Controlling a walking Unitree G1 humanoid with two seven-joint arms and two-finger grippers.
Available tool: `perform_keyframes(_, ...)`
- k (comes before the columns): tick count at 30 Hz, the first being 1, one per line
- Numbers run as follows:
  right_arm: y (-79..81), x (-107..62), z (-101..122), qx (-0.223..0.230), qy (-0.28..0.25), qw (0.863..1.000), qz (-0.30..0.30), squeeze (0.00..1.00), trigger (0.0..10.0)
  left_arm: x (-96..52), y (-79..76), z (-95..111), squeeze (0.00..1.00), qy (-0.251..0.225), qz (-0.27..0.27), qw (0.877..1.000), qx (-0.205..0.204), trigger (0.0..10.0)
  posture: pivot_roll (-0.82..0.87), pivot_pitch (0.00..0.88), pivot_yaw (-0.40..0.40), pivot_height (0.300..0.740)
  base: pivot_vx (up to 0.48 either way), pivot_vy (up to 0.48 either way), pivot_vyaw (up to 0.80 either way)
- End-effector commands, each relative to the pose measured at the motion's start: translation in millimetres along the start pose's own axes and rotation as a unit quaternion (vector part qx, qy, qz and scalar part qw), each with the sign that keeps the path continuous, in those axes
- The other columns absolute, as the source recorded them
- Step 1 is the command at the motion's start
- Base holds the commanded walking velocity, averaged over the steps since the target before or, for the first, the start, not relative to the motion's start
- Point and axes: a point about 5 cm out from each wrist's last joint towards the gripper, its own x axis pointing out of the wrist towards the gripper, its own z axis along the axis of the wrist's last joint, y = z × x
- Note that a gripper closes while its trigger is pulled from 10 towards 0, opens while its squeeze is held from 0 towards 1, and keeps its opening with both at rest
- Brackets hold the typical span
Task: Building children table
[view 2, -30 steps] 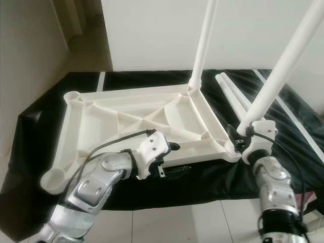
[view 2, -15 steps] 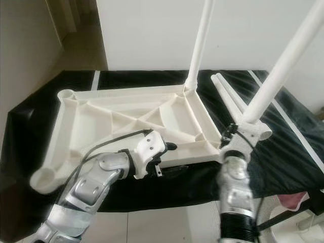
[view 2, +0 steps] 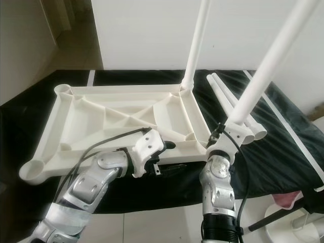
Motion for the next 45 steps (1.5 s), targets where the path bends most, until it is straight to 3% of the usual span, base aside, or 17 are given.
perform_keyframes(1,4.5,-1.6,-1.8,-0.002,0.003,0.999,0.035,1.00,10.0,-0.1,3.3,-3.2,0.00,0.006,0.018,1.000,-0.006,10.0,0.02,0.000,-0.023,0.740,0.000,0.000,0.00)
perform_keyframes(5,-7.5,4.2,4.9,-0.023,-0.011,0.999,0.048,1.00,10.0,-0.1,3.2,-3.0,0.00,0.007,0.019,1.000,-0.006,10.0,0.03,0.000,-0.024,0.740,0.000,0.000,0.00)
perform_keyframes(6,-10.8,6.2,6.5,-0.028,-0.012,0.998,0.060,0.92,10.0,-0.1,3.2,-3.0,0.00,0.007,0.019,1.000,-0.006,10.0,0.02,0.000,-0.024,0.740,0.000,0.000,0.00)
perform_keyframes(7,-12.9,8.0,7.7,-0.033,-0.012,0.997,0.075,0.36,10.0,0.0,3.4,-2.9,0.00,0.007,0.019,1.000,-0.006,10.0,0.02,0.000,-0.023,0.740,0.000,0.000,0.00)
perform_keyframes(8,-15.0,9.6,9.4,-0.040,-0.014,0.995,0.088,0.00,10.0,0.2,3.5,-2.9,0.00,0.007,0.019,1.000,-0.006,10.0,0.02,0.000,-0.022,0.740,0.000,0.000,0.00)
perform_keyframes(17,-28.6,19.6,18.8,-0.079,-0.023,0.982,0.170,0.00,10.0,1.9,1.3,-2.6,0.00,0.008,0.016,1.000,-0.004,10.0,0.03,0.000,-0.019,0.740,0.000,0.000,0.00)
perform_keyframes(18,-32.4,21.8,19.9,-0.089,-0.018,0.975,0.204,0.00,10.0,3.3,-1.0,-3.4,0.00,0.009,0.012,1.000,-0.003,10.0,0.03,0.000,-0.019,0.740,0.000,0.000,0.00)
perform_keyframes(19,-39.6,21.8,19.6,-0.128,-0.012,0.953,0.274,0.00,10.0,6.6,-8.6,-7.6,0.00,0.014,0.002,1.000,-0.007,10.0,0.03,0.000,-0.020,0.740,0.000,0.000,0.00)
perform_keyframes(22,-41.2,20.6,18.6,-0.141,-0.010,0.946,0.293,0.00,10.0,7.6,-11.3,-9.4,0.00,0.016,-0.002,1.000,-0.007,10.0,0.03,0.000,-0.020,0.740,0.000,0.000,0.00)
perform_keyframes(29,-56.0,22.5,25.4,-0.183,0.008,0.909,0.374,0.00,10.0,11.1,-15.4,-7.6,0.00,0.013,-0.009,1.000,-0.010,10.0,0.03,0.000,-0.016,0.740,0.000,0.000,0.00)
perform_keyframes(30,-58.5,24.6,27.1,-0.188,0.012,0.906,0.379,0.00,7.1,11.4,-14.6,-7.0,0.00,0.012,-0.008,1.000,-0.010,10.0,0.03,0.000,-0.014,0.740,0.000,0.000,0.00)
perform_keyframes(31,-60.7,26.4,27.8,-0.192,0.017,0.903,0.383,0.00,3.1,11.6,-13.9,-6.5,0.00,0.012,-0.008,1.000,-0.010,10.0,0.03,0.000,-0.015,0.740,0.000,0.000,0.00)
perform_keyframes(33,-63.4,27.7,27.4,-0.198,0.023,0.900,0.387,0.00,3.1,11.7,-13.4,-6.2,0.00,0.011,-0.007,1.000,-0.010,10.0,0.03,0.000,-0.015,0.740,0.000,0.000,0.00)
perform_keyframes(34,-66.9,29.7,26.4,-0.205,0.029,0.897,0.390,0.00,1.5,11.6,-13.0,-5.9,0.00,0.011,-0.006,1.000,-0.010,10.0,0.03,0.000,-0.013,0.740,0.000,0.000,0.00)
perform_keyframes(35,-66.9,29.7,26.4,-0.205,0.029,0.897,0.390,0.00,1.5,11.6,-13.0,-5.9,0.00,0.011,-0.006,1.000,-0.010,10.0,0.03,0.000,-0.013,0.740,0.000,0.000,0.00)
perform_keyframes(36,-71.3,31.9,24.6,-0.210,0.035,0.897,0.388,0.00,0.0,11.3,-13.5,-6.2,0.00,0.012,-0.006,1.000,-0.010,10.0,0.03,0.000,-0.013,0.740,0.000,0.000,0.00)
perform_keyframes(45,-81.5,31.2,15.4,-0.206,0.056,0.895,0.391,0.00,0.0,10.9,-16.8,-6.1,0.00,0.011,-0.008,1.000,-0.012,10.0,0.03,0.000,-0.010,0.740,0.000,0.000,0.00)
